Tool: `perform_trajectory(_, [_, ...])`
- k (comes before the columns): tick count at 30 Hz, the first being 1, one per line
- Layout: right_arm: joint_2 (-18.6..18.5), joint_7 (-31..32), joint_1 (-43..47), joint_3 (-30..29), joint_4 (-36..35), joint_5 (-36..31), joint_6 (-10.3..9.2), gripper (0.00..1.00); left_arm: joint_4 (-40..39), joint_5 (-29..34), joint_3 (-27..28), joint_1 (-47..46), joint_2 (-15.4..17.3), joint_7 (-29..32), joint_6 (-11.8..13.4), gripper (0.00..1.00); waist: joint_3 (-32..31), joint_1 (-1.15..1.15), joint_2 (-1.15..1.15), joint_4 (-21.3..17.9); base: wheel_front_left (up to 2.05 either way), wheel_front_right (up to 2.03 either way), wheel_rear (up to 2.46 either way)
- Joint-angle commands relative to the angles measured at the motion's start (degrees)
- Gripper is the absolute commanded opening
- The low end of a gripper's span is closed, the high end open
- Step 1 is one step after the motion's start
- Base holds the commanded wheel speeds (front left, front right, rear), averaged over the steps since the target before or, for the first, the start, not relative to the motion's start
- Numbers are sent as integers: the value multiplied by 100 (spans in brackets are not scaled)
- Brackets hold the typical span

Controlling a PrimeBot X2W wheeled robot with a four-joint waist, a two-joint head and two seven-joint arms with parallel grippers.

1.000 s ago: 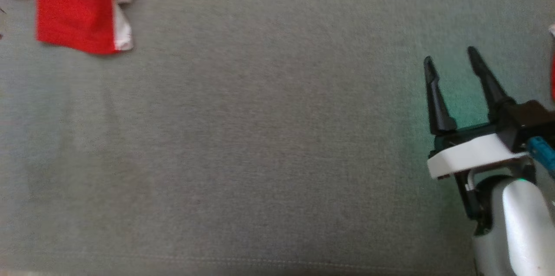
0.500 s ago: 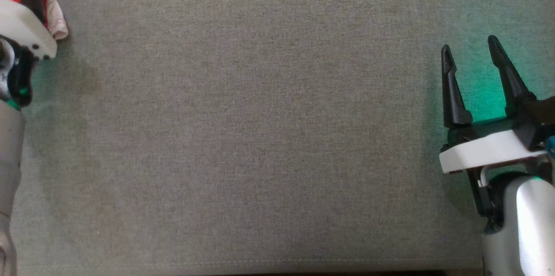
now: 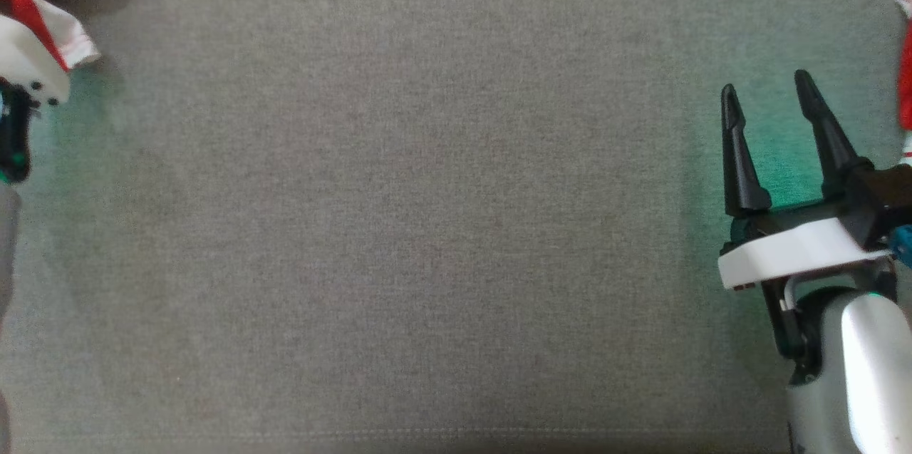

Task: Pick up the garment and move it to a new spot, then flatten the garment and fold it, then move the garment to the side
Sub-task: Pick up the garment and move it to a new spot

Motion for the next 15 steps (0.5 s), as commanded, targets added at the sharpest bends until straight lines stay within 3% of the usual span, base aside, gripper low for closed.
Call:
perform_trajectory(1, [-21, -70, -97, 138, -126, 66, 19, 100, -163, 91, 117, -347, 450, -72, -33, 0, -235, 0, 0, -11, 0, 0, 0])
perform_trajectory(10, [-21, -412, -56, 203, 504, 445, 19, 100, -614, 474, -338, -575, 680, 41, -217, 0, -1171, 0, 0, -214, 0, 0, 0])
perform_trajectory(15, [-21, -619, 105, 185, 885, 667, 19, 100, -1190, 576, -686, -596, 639, 368, -322, 0, -1841, 0, 0, -414, 0, 0, 0])
